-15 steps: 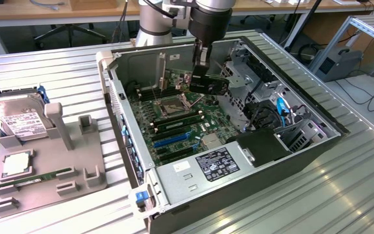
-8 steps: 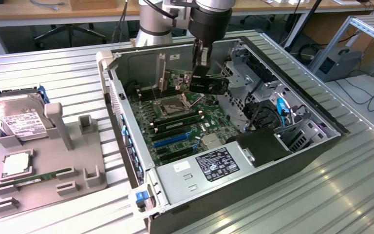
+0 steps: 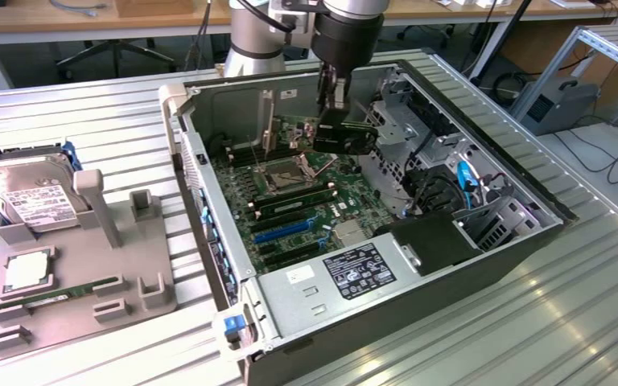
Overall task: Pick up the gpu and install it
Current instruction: 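Insert the gpu into the slot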
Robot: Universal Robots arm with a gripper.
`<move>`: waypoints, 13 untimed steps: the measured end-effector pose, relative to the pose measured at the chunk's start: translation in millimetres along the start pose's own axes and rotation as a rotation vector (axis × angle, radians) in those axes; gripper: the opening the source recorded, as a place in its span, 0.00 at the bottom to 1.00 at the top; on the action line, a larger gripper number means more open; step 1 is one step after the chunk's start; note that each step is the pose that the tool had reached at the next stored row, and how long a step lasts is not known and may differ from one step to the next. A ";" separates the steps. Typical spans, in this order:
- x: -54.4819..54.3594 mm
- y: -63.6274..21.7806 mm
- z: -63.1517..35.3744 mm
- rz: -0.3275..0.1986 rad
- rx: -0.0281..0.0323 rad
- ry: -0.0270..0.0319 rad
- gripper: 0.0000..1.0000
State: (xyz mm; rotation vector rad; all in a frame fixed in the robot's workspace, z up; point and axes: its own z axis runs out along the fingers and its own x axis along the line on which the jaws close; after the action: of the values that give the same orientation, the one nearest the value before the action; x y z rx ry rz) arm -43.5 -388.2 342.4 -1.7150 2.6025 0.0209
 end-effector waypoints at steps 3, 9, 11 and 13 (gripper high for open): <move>0.0 0.0 0.0 -0.013 -0.0004 0.0000 0.27; 0.0 0.0 0.0 -0.041 -0.0012 -0.0001 0.27; 0.0 0.0 0.0 -0.050 -0.0014 -0.0001 0.27; 0.0 0.0 0.0 -0.059 -0.0017 -0.0001 0.27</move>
State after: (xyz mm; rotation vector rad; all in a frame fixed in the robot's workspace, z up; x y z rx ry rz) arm -43.5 -388.2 342.4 -1.7916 2.5509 0.0220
